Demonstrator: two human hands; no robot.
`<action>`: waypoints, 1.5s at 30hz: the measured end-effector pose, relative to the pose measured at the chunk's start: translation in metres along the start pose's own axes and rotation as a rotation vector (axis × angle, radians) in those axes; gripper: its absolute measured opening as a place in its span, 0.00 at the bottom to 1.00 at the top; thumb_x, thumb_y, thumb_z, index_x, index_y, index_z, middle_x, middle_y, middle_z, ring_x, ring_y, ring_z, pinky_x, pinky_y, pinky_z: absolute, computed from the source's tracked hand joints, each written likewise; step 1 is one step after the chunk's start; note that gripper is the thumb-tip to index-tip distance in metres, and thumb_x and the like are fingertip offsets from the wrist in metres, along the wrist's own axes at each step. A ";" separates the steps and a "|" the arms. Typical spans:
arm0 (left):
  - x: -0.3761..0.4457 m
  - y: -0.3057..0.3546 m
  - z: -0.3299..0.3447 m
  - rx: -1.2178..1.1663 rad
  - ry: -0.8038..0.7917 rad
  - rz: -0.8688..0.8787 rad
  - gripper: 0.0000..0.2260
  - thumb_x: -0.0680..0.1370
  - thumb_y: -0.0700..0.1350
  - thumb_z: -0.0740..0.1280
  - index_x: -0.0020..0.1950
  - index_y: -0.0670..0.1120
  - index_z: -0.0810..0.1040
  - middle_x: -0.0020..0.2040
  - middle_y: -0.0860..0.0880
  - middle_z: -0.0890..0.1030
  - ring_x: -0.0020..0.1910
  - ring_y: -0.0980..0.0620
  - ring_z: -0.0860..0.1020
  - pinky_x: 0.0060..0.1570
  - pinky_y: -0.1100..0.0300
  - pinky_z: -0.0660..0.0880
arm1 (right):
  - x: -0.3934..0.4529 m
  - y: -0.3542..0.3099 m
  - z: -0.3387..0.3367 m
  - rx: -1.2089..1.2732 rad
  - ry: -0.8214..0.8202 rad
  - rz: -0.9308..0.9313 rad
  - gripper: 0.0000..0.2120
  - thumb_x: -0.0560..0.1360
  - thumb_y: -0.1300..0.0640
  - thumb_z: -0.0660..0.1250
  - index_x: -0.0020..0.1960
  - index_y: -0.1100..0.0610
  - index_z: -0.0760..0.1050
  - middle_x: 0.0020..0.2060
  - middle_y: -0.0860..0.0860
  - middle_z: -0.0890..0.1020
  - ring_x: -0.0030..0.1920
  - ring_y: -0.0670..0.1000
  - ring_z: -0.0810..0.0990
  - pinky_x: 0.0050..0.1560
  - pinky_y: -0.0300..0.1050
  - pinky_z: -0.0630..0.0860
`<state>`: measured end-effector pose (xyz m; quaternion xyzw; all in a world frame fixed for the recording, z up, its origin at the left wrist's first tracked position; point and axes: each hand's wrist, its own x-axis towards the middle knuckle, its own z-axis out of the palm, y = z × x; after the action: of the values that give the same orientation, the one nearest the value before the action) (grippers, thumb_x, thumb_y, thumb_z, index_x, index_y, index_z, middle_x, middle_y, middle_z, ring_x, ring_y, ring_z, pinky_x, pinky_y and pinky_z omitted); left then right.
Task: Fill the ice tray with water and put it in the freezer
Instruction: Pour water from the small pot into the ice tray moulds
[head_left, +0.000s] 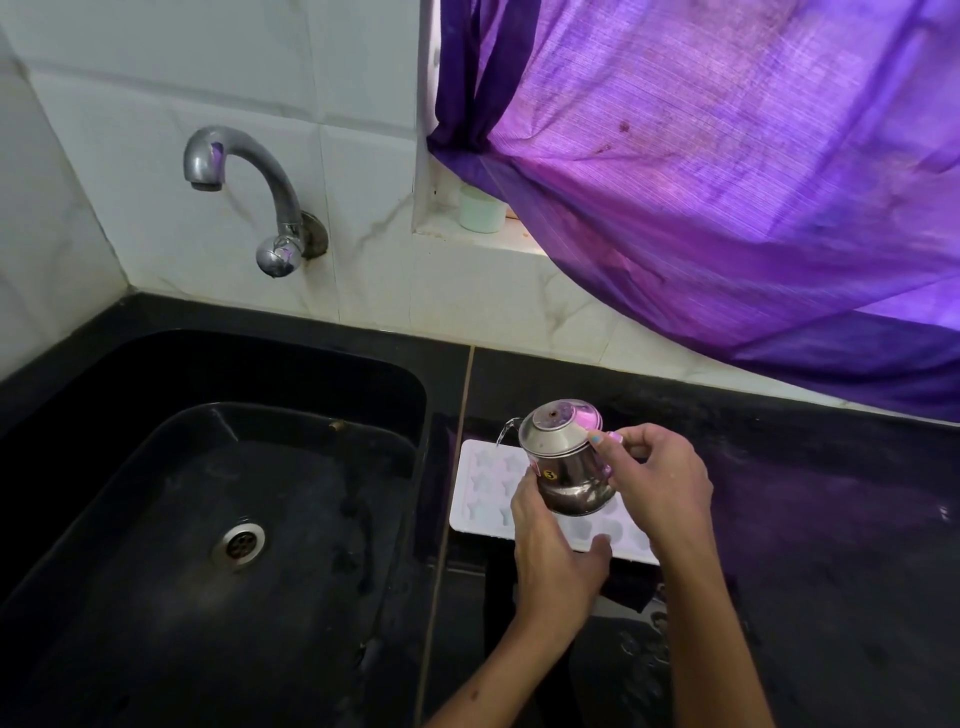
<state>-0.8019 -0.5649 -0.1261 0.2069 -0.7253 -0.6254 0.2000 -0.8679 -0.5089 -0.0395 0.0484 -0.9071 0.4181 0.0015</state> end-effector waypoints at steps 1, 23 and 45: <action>0.000 0.000 0.000 0.002 0.001 0.000 0.38 0.68 0.40 0.75 0.73 0.48 0.60 0.67 0.52 0.69 0.66 0.59 0.67 0.59 0.76 0.63 | 0.000 0.000 0.000 0.003 0.001 0.004 0.10 0.74 0.46 0.69 0.45 0.52 0.79 0.39 0.47 0.83 0.45 0.50 0.81 0.55 0.55 0.76; -0.002 0.006 0.014 0.054 -0.130 0.186 0.39 0.67 0.40 0.75 0.73 0.51 0.59 0.69 0.56 0.66 0.67 0.63 0.65 0.58 0.81 0.61 | -0.012 0.029 -0.036 0.332 0.152 0.134 0.09 0.73 0.48 0.72 0.38 0.51 0.79 0.32 0.49 0.84 0.42 0.52 0.84 0.52 0.61 0.80; -0.037 -0.006 0.080 0.120 -0.472 0.171 0.36 0.66 0.45 0.71 0.72 0.53 0.63 0.64 0.55 0.73 0.63 0.60 0.70 0.61 0.71 0.66 | -0.015 0.087 -0.095 -0.053 0.272 0.258 0.10 0.73 0.45 0.70 0.43 0.52 0.78 0.39 0.51 0.84 0.46 0.54 0.81 0.51 0.50 0.72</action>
<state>-0.8143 -0.4790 -0.1442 0.0046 -0.8026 -0.5930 0.0648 -0.8647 -0.3792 -0.0446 -0.1256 -0.9078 0.3936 0.0717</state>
